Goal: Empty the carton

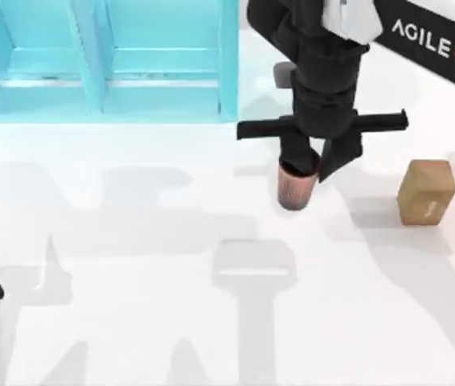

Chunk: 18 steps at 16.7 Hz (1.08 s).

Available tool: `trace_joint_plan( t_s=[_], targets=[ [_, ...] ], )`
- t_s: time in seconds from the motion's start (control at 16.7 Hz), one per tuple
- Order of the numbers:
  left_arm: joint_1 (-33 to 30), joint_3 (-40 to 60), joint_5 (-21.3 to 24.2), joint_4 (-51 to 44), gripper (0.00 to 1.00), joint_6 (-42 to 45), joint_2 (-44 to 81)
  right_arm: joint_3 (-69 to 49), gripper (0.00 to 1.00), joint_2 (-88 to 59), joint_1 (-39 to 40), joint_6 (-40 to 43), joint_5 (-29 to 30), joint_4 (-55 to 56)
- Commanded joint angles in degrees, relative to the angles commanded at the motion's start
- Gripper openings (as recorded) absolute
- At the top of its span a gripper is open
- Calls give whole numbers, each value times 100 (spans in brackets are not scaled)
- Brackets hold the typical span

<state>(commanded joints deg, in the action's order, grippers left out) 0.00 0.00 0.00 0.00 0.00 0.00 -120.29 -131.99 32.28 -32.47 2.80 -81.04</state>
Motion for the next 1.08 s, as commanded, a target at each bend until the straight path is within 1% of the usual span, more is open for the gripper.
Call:
trace_joint_plan(
  t_s=[0.18,0.54,0.96,1.08],
  targets=[
    [0,0,0,0,100,0,0,86,0,-32,120,-213,36,39],
    [0,0,0,0,100,0,0,101,0,-34,98,-224,22,56],
    [0,0,0,0,100,0,0,873,0,-127,151,-251,35,919],
    [0,0,0,0,100,0,0,931,0,-136,156,-254,36,985]
  ],
)
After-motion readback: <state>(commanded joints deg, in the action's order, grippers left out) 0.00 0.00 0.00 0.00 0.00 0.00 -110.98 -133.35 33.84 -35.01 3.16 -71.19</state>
